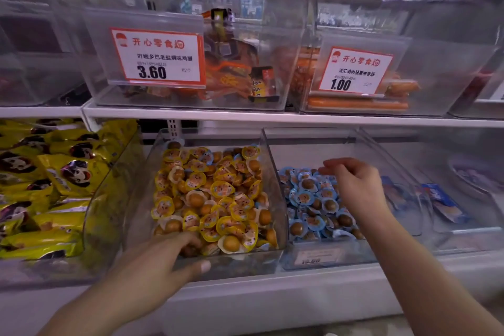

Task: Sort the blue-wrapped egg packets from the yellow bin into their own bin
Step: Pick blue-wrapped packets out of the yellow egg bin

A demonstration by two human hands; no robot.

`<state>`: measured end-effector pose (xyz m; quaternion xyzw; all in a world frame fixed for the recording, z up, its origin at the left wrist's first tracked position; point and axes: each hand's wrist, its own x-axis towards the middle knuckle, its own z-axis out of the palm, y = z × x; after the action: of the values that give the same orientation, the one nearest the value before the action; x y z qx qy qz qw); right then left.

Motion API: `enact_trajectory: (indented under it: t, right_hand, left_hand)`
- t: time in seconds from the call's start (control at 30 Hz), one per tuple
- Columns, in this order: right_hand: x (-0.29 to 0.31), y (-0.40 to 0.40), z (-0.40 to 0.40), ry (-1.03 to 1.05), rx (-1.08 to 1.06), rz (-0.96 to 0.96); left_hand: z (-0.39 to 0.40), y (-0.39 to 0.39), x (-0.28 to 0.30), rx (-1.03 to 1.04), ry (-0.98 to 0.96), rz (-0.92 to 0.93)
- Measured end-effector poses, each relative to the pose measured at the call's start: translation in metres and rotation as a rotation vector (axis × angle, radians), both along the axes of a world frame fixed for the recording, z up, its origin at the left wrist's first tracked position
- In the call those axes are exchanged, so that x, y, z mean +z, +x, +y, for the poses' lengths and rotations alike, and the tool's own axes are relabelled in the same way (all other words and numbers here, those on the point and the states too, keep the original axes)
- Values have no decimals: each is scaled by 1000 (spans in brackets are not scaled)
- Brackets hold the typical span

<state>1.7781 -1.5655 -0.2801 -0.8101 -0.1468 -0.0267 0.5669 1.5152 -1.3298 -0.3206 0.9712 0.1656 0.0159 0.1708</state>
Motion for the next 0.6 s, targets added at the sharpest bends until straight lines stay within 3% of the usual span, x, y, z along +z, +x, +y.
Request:
enact_trajectory:
  t: [0.1, 0.2, 0.3, 0.43, 0.5, 0.6]
  right_hand:
    - [9, -27, 18, 118, 59, -76]
    - [12, -68, 40, 91, 242, -222]
    - [12, -108, 60, -48, 566, -314]
    - [-3, -139, 86, -484, 979, -205]
    - [-12, -146, 100, -689, 1054, -210]
    - [-18, -147, 119, -816, 1119, -178]
  left_hand:
    - [-1, 1, 1, 2, -10, 9]
    - [2, 1, 5, 23, -352, -117]
    - [10, -6, 13, 83, -581, -400]
    - [20, -22, 19, 293, -426, -789]
    - [24, -31, 19, 356, -332, -835]
    - [28, -39, 15, 434, -389, -793]
